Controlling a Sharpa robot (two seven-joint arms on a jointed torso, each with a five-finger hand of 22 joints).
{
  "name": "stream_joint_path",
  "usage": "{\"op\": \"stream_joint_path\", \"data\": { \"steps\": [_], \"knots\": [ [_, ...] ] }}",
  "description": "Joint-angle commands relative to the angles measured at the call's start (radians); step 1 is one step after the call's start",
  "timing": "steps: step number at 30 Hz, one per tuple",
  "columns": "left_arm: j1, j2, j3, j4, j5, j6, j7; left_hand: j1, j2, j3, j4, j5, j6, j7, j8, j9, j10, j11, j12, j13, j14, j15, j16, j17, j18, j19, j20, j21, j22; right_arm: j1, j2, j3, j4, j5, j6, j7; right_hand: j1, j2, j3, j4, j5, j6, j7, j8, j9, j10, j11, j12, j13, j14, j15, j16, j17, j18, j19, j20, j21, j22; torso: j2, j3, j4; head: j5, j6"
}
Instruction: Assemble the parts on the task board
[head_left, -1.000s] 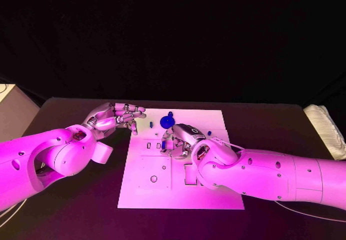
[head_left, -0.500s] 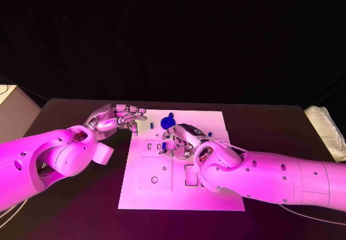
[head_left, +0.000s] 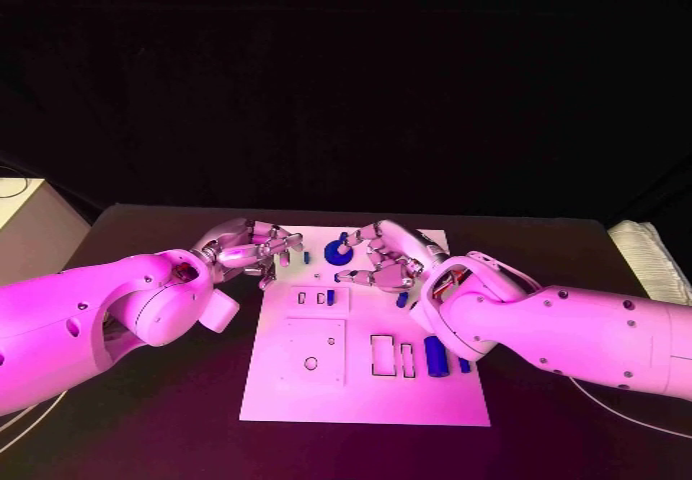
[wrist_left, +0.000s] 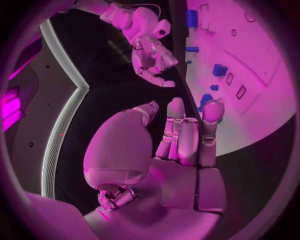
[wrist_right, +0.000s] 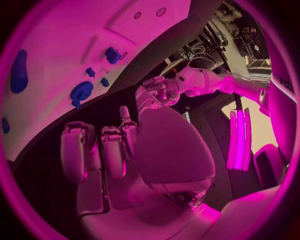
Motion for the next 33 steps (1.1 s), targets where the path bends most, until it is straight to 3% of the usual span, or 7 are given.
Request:
{"op": "stream_joint_path", "data": {
  "steps": [1,4,9,14,22,25,33],
  "knots": [
    [0.007,0.019,0.0,-0.011,-0.205,0.075,-0.221,-0.016,-0.008,-0.004,0.021,0.003,-0.011,-0.007,0.032,0.027,-0.006,-0.006,0.034,0.02,0.019,-0.004,0.021,0.035,-0.013,0.015,-0.004,0.022,0.03,0.013,-0.029,0.002,0.009,0.194,0.025,0.132,0.008,0.005,0.007,-0.001,0.008,-0.004,0.0,0.001,-0.001,-0.005,0.0,-0.004,0.103,0.1,0.007,-0.004,0.242,0.011,0.037,0.006,-0.004,0.136,-0.012,0.0016,-0.0008,0.005,-0.006],
    [0.024,0.047,0.0,-0.032,-0.29,0.127,-0.321,-0.023,-0.017,-0.01,0.032,0.002,-0.015,-0.011,0.058,0.049,-0.006,-0.011,0.06,0.032,0.036,-0.008,0.038,0.066,-0.017,0.028,-0.007,0.039,0.056,0.03,-0.064,0.004,0.01,0.25,0.022,0.154,0.011,0.003,0.016,-0.002,0.031,-0.004,0.0,0.002,-0.002,-0.008,0.0,-0.007,0.1,0.099,0.007,-0.006,0.238,0.013,0.034,0.006,-0.012,0.13,-0.016,0.0024,0.0014,0.013,-0.013],
    [0.058,0.089,0.0,-0.059,-0.395,0.215,-0.447,-0.031,-0.022,-0.014,0.035,0.002,-0.003,-0.03,0.125,0.107,0.001,-0.026,0.095,0.047,0.063,-0.02,0.063,0.116,-0.025,0.053,-0.018,0.07,0.103,0.061,-0.104,0.009,0.001,0.303,0.019,0.171,0.012,-0.002,0.024,-0.002,0.056,-0.004,0.0,0.003,-0.004,-0.015,0.0,-0.013,0.094,0.097,0.007,-0.01,0.232,0.015,0.03,0.005,-0.021,0.123,-0.021,0.0084,0.0,0.018,-0.023],
    [0.091,0.138,-0.001,-0.091,-0.484,0.314,-0.545,-0.099,-0.013,-0.034,0.039,0.002,-0.021,-0.034,0.168,0.16,-0.003,-0.03,0.104,0.046,0.063,-0.024,0.063,0.118,-0.026,0.053,-0.023,0.075,0.108,0.08,-0.125,0.01,-0.017,0.339,0.02,0.167,0.011,-0.005,0.03,-0.002,0.071,-0.004,0.0,0.004,-0.005,-0.014,0.0,-0.013,0.094,0.097,0.007,-0.011,0.232,0.015,0.031,0.005,-0.022,0.123,-0.025,0.0121,-0.002,0.027,-0.027],
    [0.116,0.213,-0.006,-0.15,-0.601,0.387,-0.601,-0.153,-0.01,-0.062,0.04,0.002,-0.058,-0.025,0.17,0.185,-0.027,-0.022,0.1,0.042,0.042,-0.018,0.046,0.084,-0.022,0.035,-0.019,0.062,0.086,0.089,-0.136,0.011,-0.034,0.323,0.037,0.143,0.001,-0.007,0.036,0.003,0.08,-0.017,0.003,-0.002,-0.009,-0.024,0.002,-0.023,0.085,0.095,0.008,-0.016,0.224,0.018,0.026,0.006,-0.035,0.113,-0.021,0.0196,-0.0057,0.038,-0.029],
    [0.123,0.237,-0.011,-0.169,-0.614,0.408,-0.612,-0.164,-0.007,-0.068,0.041,0.002,-0.062,-0.024,0.169,0.189,-0.03,-0.02,0.101,0.042,0.044,-0.016,0.048,0.089,-0.023,0.035,-0.017,0.063,0.088,0.09,-0.139,0.011,-0.039,0.318,0.042,0.135,-0.002,-0.011,0.039,0.003,0.08,-0.025,0.005,-0.007,-0.011,-0.035,0.004,-0.034,0.076,0.091,0.009,-0.024,0.212,0.023,0.018,0.007,-0.055,0.098,-0.022,0.0168,-0.0042,0.038,-0.03],
    [0.133,0.294,-0.021,-0.222,-0.633,0.456,-0.627,-0.17,-0.003,-0.072,0.04,0.002,-0.065,-0.023,0.169,0.192,-0.032,-0.019,0.102,0.042,0.052,-0.015,0.055,0.107,-0.025,0.041,-0.016,0.069,0.1,0.091,-0.141,0.011,-0.047,0.31,0.051,0.118,-0.004,-0.013,0.039,0.003,0.079,-0.027,0.006,-0.008,-0.012,-0.037,0.005,-0.036,0.074,0.091,0.01,-0.025,0.211,0.023,0.016,0.007,-0.059,0.095,-0.021,0.017,-0.0027,0.036,-0.036]
  ]
}}
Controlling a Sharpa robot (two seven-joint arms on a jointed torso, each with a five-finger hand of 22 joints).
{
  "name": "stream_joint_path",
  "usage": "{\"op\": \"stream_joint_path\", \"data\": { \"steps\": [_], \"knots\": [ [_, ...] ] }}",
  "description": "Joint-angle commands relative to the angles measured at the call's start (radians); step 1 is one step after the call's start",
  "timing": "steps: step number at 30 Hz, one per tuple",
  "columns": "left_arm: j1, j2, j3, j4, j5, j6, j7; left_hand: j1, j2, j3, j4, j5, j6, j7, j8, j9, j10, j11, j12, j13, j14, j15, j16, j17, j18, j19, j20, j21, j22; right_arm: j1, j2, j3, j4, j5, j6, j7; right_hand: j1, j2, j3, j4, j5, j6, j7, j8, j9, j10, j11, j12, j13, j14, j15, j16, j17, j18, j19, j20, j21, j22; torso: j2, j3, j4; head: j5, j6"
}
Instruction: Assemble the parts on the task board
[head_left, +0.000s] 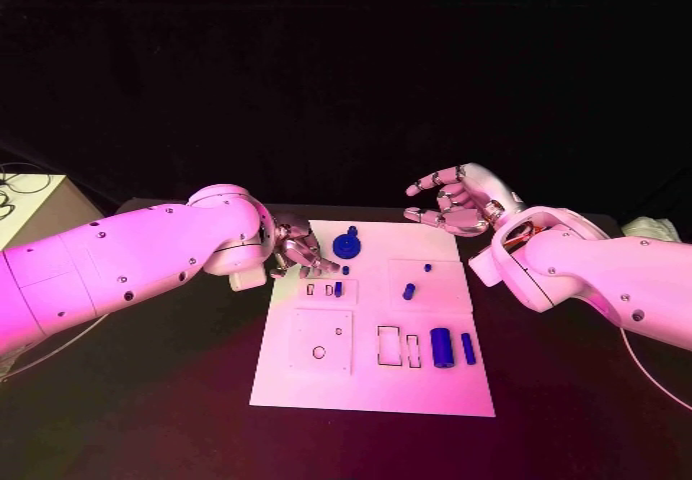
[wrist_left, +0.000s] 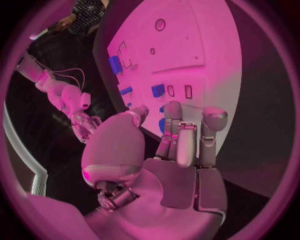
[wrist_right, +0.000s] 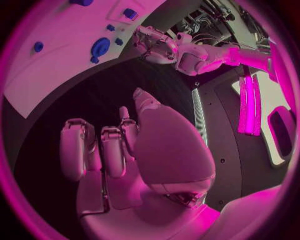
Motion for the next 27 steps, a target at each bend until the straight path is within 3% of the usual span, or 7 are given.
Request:
{"op": "stream_joint_path", "data": {
  "steps": [1,7,11,19,27],
  "knots": [
    [0.004,0.02,-0.002,-0.023,-0.045,0.082,-0.03,-0.011,0.003,-0.006,0.0,0.002,-0.008,-0.002,0.0,0.002,-0.007,0.003,0.003,-0.001,0.005,0.004,0.006,0.027,-0.01,0.001,0.004,0.003,0.003,0.001,0.0,0.001,-0.002,-0.005,0.021,-0.014,-0.003,-0.004,0.005,0.0,0.003,-0.009,0.001,-0.004,-0.002,-0.008,0.001,-0.006,0.074,0.087,0.006,-0.003,0.211,0.008,0.016,0.007,-0.004,0.095,0.0,-0.0004,0.0019,0.0,-0.005],
    [0.005,0.062,-0.013,-0.064,-0.055,0.11,-0.034,-0.016,0.008,-0.009,-0.001,0.002,-0.012,-0.001,-0.001,0.005,-0.011,0.004,0.003,-0.001,0.009,0.006,0.01,0.036,-0.011,0.004,0.005,0.006,0.009,0.001,0.0,0.001,-0.005,-0.009,0.022,-0.023,-0.005,-0.005,0.005,0.0,0.003,-0.01,0.001,-0.005,-0.002,-0.008,0.001,-0.006,0.074,0.087,0.006,-0.004,0.211,0.008,0.016,0.007,-0.005,0.094,0.004,-0.0045,0.0035,-0.005,-0.005],
    [0.006,0.078,-0.017,-0.075,-0.053,0.118,-0.034,-0.017,0.008,-0.009,-0.001,0.002,-0.012,-0.001,-0.001,0.005,-0.011,0.004,0.003,-0.001,0.01,0.006,0.011,0.038,-0.011,0.005,0.005,0.007,0.011,0.001,0.003,0.001,-0.006,-0.011,0.024,-0.027,-0.005,-0.005,0.005,0.001,0.003,-0.01,0.001,-0.005,-0.002,-0.008,0.002,-0.006,0.074,0.087,0.006,-0.004,0.211,0.008,0.016,0.007,-0.004,0.095,0.005,-0.0051,0.0051,-0.008,-0.007],
    [0.006,0.094,-0.02,-0.085,-0.048,0.12,-0.035,-0.017,0.008,-0.009,-0.001,0.002,-0.012,-0.001,-0.001,0.005,-0.011,0.004,0.003,-0.001,0.01,0.006,0.011,0.038,-0.011,0.005,0.005,0.007,0.011,0.001,0.008,0.001,-0.012,-0.013,0.027,-0.032,-0.005,-0.005,0.005,0.001,0.003,-0.01,0.001,-0.005,-0.002,-0.008,0.002,-0.006,0.074,0.087,0.006,-0.004,0.211,0.008,0.016,0.007,-0.004,0.095,0.007,-0.0079,0.0125,-0.015,-0.009],
    [0.006,0.097,-0.02,-0.08,-0.037,0.117,-0.035,-0.02,0.012,-0.01,0.0,0.002,-0.014,0.0,-0.001,0.007,-0.013,0.005,0.004,-0.001,0.011,0.006,0.012,0.04,-0.011,0.005,0.006,0.008,0.012,0.001,0.014,0.001,-0.017,-0.013,0.031,-0.035,-0.007,-0.005,0.006,0.001,0.002,-0.012,0.002,-0.006,-0.003,-0.007,0.002,-0.005,0.075,0.087,0.007,-0.004,0.211,0.008,0.016,0.008,-0.005,0.094,0.009,-0.009,0.0133,-0.019,-0.008]
  ]
}}
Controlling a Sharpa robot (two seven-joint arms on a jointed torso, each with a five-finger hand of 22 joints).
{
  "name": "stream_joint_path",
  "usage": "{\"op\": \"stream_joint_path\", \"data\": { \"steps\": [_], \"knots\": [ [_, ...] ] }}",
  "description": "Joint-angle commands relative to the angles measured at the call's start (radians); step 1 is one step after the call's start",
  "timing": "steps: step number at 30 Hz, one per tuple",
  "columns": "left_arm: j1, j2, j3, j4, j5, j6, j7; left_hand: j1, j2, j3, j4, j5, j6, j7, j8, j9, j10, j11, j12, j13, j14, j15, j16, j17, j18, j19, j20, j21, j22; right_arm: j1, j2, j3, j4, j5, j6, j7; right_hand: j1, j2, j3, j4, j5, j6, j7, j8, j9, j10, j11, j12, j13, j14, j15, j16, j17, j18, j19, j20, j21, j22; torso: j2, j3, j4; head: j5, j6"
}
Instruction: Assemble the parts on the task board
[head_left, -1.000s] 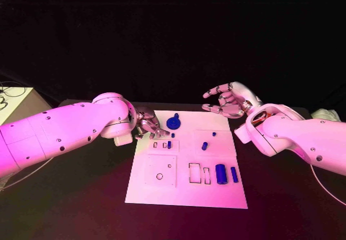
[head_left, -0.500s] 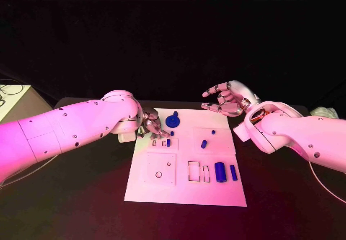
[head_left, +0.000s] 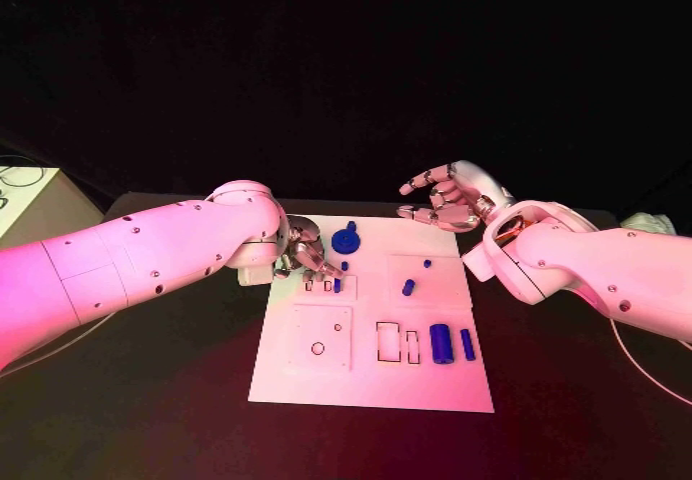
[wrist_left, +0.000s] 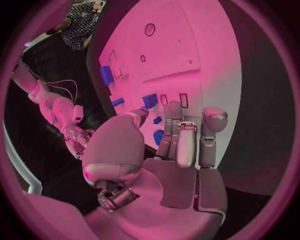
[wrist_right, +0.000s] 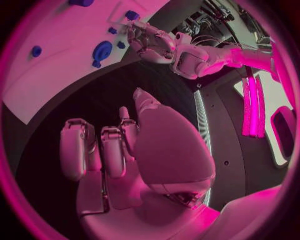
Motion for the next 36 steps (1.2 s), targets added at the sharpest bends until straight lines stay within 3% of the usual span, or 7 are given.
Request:
{"op": "stream_joint_path", "data": {
  "steps": [1,36],
  "knots": [
    [0.001,0.001,0.0,0.003,0.006,0.018,-0.001,-0.008,0.0,-0.005,0.0,0.002,-0.006,0.0,-0.001,0.001,-0.007,-0.001,0.004,-0.001,0.007,0.003,0.007,0.041,-0.012,0.001,0.002,0.004,0.001,0.0,0.001,0.001,-0.002,-0.01,0.012,-0.005,-0.007,-0.005,0.006,0.001,0.002,-0.009,-0.001,-0.006,-0.001,-0.007,0.002,-0.005,0.075,0.087,0.007,-0.004,0.21,0.008,0.016,0.008,-0.006,0.093,0.001,-0.0012,0.002,-0.004,0.002],
    [0.0,-0.012,0.012,0.05,0.026,-0.025,0.005,-0.016,0.012,-0.007,-0.001,0.002,-0.007,0.0,0.001,0.008,-0.01,0.0,0.007,-0.001,0.006,0.004,0.008,0.041,-0.011,0.001,0.004,0.006,0.002,-0.003,0.01,0.0,-0.02,-0.011,0.023,-0.02,-0.009,-0.005,0.008,0.001,0.0,-0.01,-0.001,-0.006,-0.002,-0.007,0.002,-0.005,0.075,0.087,0.007,-0.004,0.211,0.008,0.016,0.008,-0.006,0.093,0.01,-0.0076,0.0129,-0.014,0.001]
  ]
}}
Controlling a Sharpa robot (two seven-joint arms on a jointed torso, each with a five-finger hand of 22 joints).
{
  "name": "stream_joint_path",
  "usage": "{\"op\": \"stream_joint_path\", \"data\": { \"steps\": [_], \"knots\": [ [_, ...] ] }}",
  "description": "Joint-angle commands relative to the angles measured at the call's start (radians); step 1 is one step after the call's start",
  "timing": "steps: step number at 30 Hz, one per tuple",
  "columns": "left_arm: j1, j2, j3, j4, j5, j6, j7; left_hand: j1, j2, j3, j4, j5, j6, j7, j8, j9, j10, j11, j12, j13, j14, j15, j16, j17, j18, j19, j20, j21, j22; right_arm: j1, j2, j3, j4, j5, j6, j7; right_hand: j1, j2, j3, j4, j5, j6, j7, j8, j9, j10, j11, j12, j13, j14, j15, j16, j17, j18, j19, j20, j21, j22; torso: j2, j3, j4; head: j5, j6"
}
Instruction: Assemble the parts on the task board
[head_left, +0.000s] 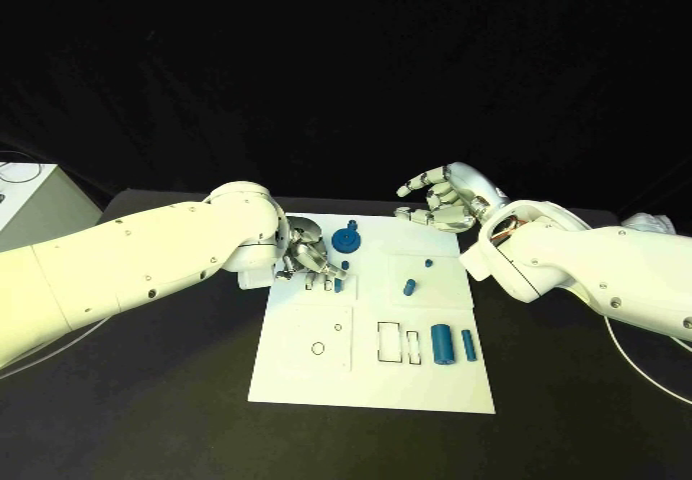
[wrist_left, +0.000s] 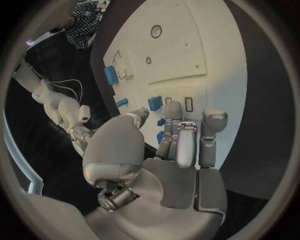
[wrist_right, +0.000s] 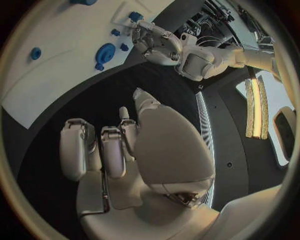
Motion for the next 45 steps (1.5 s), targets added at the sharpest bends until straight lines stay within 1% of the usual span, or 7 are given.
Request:
{"op": "stream_joint_path", "data": {
  "steps": [1,6,11,20,30,38,45],
  "knots": [
    [0.001,-0.002,0.002,0.009,0.011,-0.01,0.006,-0.007,0.003,-0.007,-0.001,0.002,-0.007,0.0,0.001,0.001,-0.008,-0.002,0.004,-0.001,0.002,0.001,0.004,0.041,-0.012,0.001,0.004,0.006,0.001,-0.001,0.001,0.0,-0.002,-0.009,0.013,-0.003,-0.01,-0.004,0.006,-0.001,-0.001,-0.006,0.003,-0.006,-0.001,-0.006,0.002,-0.003,0.076,0.088,0.007,-0.003,0.212,0.008,0.016,0.008,-0.005,0.094,0.001,-0.0011,0.0014,-0.002,0.0],
    [0.001,-0.002,0.002,0.011,0.013,-0.01,0.006,-0.007,0.004,-0.008,-0.002,0.003,-0.006,0.0,0.002,0.002,-0.008,-0.002,0.005,-0.001,0.003,0.001,0.005,0.042,-0.012,0.001,0.004,0.006,0.002,-0.002,0.002,0.0,-0.004,-0.009,0.015,-0.005,-0.01,-0.004,0.006,-0.001,-0.001,-0.006,0.003,-0.006,-0.001,-0.006,0.002,-0.003,0.076,0.088,0.007,-0.003,0.212,0.008,0.016,0.008,-0.005,0.094,0.001,-0.0001,0.0028,-0.004,-0.001],
    [0.0,0.003,0.002,0.006,0.021,-0.008,0.006,-0.007,0.003,-0.008,-0.002,0.003,-0.006,0.0,0.002,0.002,-0.008,-0.002,0.005,-0.001,0.003,0.001,0.005,0.042,-0.012,0.001,0.004,0.007,0.003,-0.002,0.004,0.0,-0.007,-0.009,0.016,-0.007,-0.01,-0.004,0.006,-0.001,-0.003,-0.006,0.003,-0.006,-0.001,-0.006,0.002,-0.004,0.075,0.087,0.007,-0.004,0.211,0.008,0.016,0.008,-0.007,0.093,0.003,-0.0011,0.0049,-0.006,0.001],
    [0.0,0.021,0.002,-0.01,0.033,0.001,0.006,-0.006,0.003,-0.008,-0.002,0.003,-0.006,0.0,0.003,0.003,-0.008,-0.002,0.005,-0.001,0.003,0.001,0.005,0.043,-0.012,0.001,0.004,0.007,0.002,-0.002,0.006,0.0,-0.009,-0.009,0.017,-0.008,-0.01,-0.004,0.006,-0.001,-0.003,-0.006,0.003,-0.006,-0.001,-0.006,0.002,-0.004,0.075,0.087,0.007,-0.004,0.211,0.008,0.016,0.008,-0.007,0.093,0.004,-0.0013,0.0047,-0.005,0.001],
    [-0.001,0.042,0.002,-0.029,0.04,0.003,0.007,-0.001,0.003,-0.008,-0.004,0.003,-0.005,-0.001,0.004,0.005,-0.009,-0.002,0.006,-0.001,0.004,0.0,0.006,0.045,-0.012,0.002,0.005,0.008,0.004,-0.003,0.009,0.0,-0.01,-0.009,0.019,-0.009,-0.01,-0.004,0.006,-0.001,-0.003,-0.006,0.003,-0.006,-0.001,-0.006,0.002,-0.004,0.075,0.087,0.007,-0.004,0.211,0.008,0.016,0.008,-0.007,0.093,0.005,-0.0023,0.0053,-0.009,0.003],
    [-0.002,0.05,0.002,-0.04,0.042,0.009,0.007,0.004,0.005,-0.007,-0.004,0.003,-0.006,-0.001,0.005,0.007,-0.009,-0.003,0.008,-0.001,0.005,0.0,0.007,0.047,-0.012,0.002,0.005,0.009,0.006,-0.003,0.011,0.0,-0.011,-0.009,0.02,-0.009,-0.01,-0.004,0.006,-0.001,-0.003,-0.006,0.003,-0.006,-0.001,-0.006,0.002,-0.004,0.075,0.087,0.007,-0.004,0.211,0.008,0.016,0.008,-0.007,0.093,0.006,-0.0031,0.0087,-0.012,0.001],
    [-0.002,0.054,0.001,-0.045,0.045,0.025,0.007,0.026,0.006,-0.003,-0.007,0.003,-0.007,-0.002,0.006,0.014,-0.01,-0.004,0.011,-0.001,0.005,0.0,0.009,0.05,-0.012,0.002,0.005,0.012,0.009,-0.004,0.011,0.0,-0.012,-0.009,0.021,-0.01,-0.01,-0.004,0.006,-0.001,-0.003,-0.006,0.003,-0.006,-0.001,-0.006,0.002,-0.004,0.075,0.087,0.007,-0.004,0.211,0.008,0.016,0.008,-0.007,0.093,0.006,-0.0036,0.008,-0.013,-0.002]
  ]
}}
